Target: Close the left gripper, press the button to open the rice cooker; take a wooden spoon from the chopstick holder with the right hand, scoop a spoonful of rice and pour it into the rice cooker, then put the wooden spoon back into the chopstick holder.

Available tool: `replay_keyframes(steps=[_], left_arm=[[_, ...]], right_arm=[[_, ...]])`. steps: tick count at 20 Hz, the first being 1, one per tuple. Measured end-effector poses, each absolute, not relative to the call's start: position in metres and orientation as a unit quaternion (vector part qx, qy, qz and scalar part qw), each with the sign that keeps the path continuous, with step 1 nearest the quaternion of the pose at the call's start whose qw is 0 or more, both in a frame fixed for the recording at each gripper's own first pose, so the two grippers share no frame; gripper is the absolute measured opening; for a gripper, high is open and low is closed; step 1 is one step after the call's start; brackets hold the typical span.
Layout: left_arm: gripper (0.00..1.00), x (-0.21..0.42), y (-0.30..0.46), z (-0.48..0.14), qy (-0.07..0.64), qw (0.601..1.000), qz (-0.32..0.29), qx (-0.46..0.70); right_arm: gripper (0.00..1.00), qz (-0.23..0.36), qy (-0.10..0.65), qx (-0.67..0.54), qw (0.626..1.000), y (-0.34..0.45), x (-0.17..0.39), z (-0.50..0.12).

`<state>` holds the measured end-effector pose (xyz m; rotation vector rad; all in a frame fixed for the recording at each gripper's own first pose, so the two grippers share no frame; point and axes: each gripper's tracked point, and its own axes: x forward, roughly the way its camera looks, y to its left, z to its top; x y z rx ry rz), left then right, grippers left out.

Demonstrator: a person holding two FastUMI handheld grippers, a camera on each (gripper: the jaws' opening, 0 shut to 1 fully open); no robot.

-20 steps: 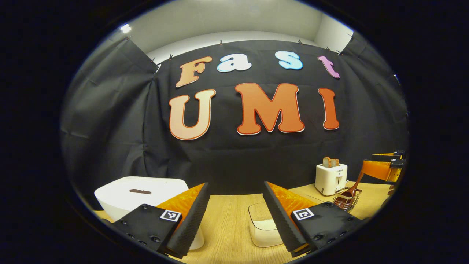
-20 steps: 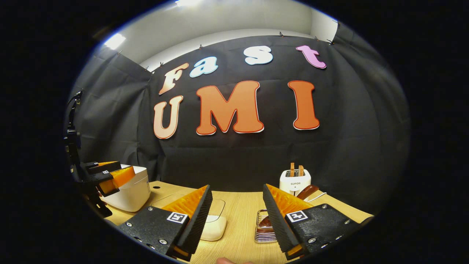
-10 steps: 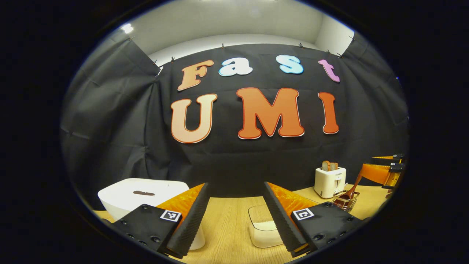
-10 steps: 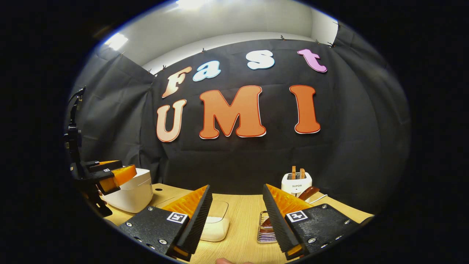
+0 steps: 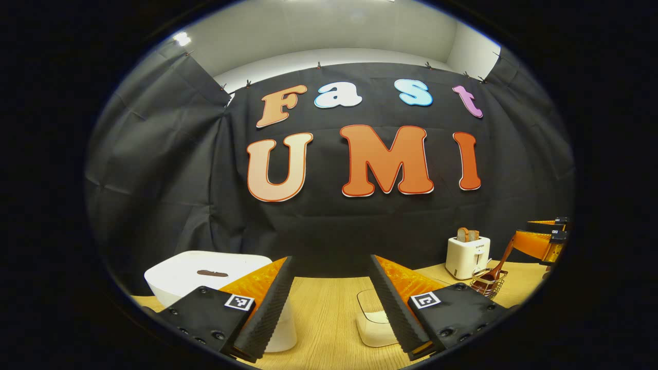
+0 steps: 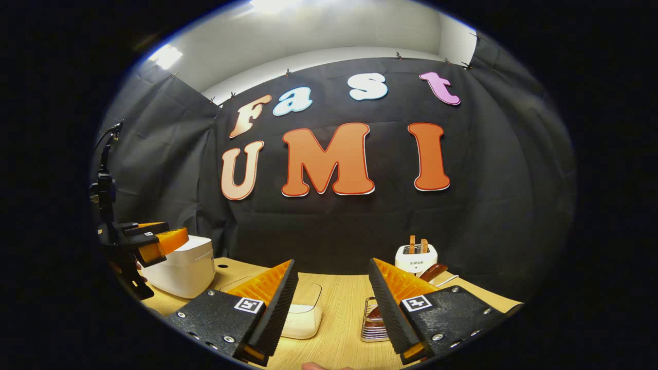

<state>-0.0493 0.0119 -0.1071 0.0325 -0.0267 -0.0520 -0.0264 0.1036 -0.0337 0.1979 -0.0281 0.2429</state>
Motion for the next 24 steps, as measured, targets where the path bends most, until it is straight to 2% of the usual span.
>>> replay_keyframes(steps=[2, 3, 4, 14, 15, 16, 19, 20, 21, 23, 24], left_arm=[[0.94, -0.049, 0.014, -0.107, -0.010, 1.000, -0.025, 0.015], [0.94, -0.048, 0.014, -0.108, -0.009, 1.000, -0.026, 0.013], [0.94, -0.048, 0.016, -0.107, -0.009, 1.000, -0.025, 0.011], [0.94, -0.046, 0.012, -0.100, -0.013, 0.999, -0.026, 0.019], [0.90, -0.045, 0.010, -0.100, -0.013, 0.999, -0.028, 0.020], [0.94, -0.046, 0.008, -0.100, -0.013, 0.999, -0.029, 0.022], [0.94, -0.047, 0.005, -0.101, -0.013, 0.999, -0.031, 0.023], [0.90, -0.047, 0.004, -0.100, -0.013, 0.999, -0.031, 0.023], [0.94, -0.048, 0.004, -0.101, -0.013, 0.999, -0.030, 0.023], [0.95, -0.044, 0.003, -0.100, -0.015, 0.999, -0.031, 0.027], [0.90, -0.043, 0.006, -0.098, -0.016, 0.999, -0.026, 0.029]], right_arm=[[0.82, 0.121, -0.012, 0.098, 0.988, 0.105, -0.027, -0.034], [0.87, 0.122, -0.013, 0.096, 0.988, 0.105, -0.026, -0.034], [0.82, 0.122, -0.013, 0.094, 0.988, 0.105, -0.027, -0.033], [0.82, 0.123, -0.013, 0.099, 0.987, 0.104, -0.025, -0.030], [0.82, 0.124, -0.015, 0.098, 0.987, 0.104, -0.025, -0.029], [0.82, 0.123, -0.015, 0.098, 0.988, 0.102, -0.026, -0.029], [0.82, 0.126, -0.015, 0.098, 0.987, 0.103, -0.027, -0.029], [0.82, 0.126, -0.015, 0.096, 0.987, 0.103, -0.027, -0.029], [0.82, 0.124, -0.015, 0.095, 0.988, 0.102, -0.026, -0.030], [0.82, 0.122, -0.014, 0.094, 0.988, 0.100, -0.026, -0.032], [0.82, 0.121, -0.013, 0.094, 0.988, 0.098, -0.025, -0.033]])
